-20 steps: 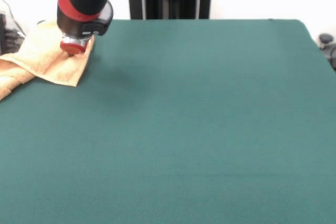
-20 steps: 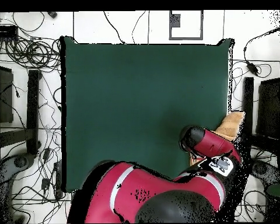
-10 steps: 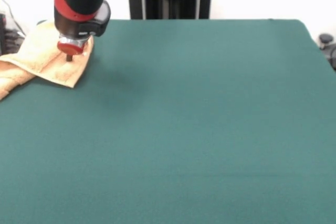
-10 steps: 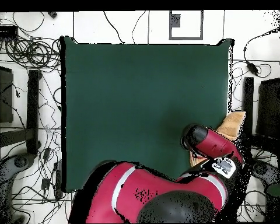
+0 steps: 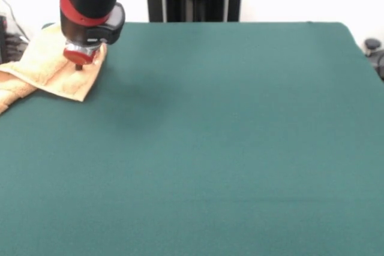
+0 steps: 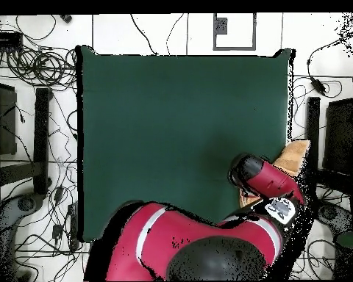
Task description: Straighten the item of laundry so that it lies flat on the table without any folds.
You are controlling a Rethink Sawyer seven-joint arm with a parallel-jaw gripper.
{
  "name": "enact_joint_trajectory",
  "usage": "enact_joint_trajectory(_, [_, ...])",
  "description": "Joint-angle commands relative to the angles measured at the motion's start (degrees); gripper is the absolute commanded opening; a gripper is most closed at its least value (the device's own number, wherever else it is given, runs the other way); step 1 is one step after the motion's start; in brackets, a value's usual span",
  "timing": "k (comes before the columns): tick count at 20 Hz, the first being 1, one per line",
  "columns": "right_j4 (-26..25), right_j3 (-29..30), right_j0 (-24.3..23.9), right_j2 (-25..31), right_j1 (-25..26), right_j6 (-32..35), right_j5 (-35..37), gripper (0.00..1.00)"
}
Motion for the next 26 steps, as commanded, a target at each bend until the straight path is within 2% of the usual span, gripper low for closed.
enact_joint_trajectory(1, [8.13, -4.88, 3.47, 5.30, 2.74, 18.58, -1.48, 0.00])
enact_joint_trajectory(6, [8.81, -6.55, 4.18, 3.54, 4.15, 18.03, 1.22, 0.00])
enact_joint_trajectory(10, [7.14, -9.87, 7.35, -4.25, 9.07, 19.08, 4.10, 0.00])
enact_joint_trajectory(24, [11.37, -8.66, 7.14, -3.19, 9.75, 16.97, 1.20, 0.00])
enact_joint_trajectory(25, [11.67, -8.69, 7.00, -3.00, 9.65, 16.70, 1.93, 1.00])
enact_joint_trajectory(26, [11.65, -8.55, 6.81, -2.61, 9.39, 16.32, 1.92, 1.00])
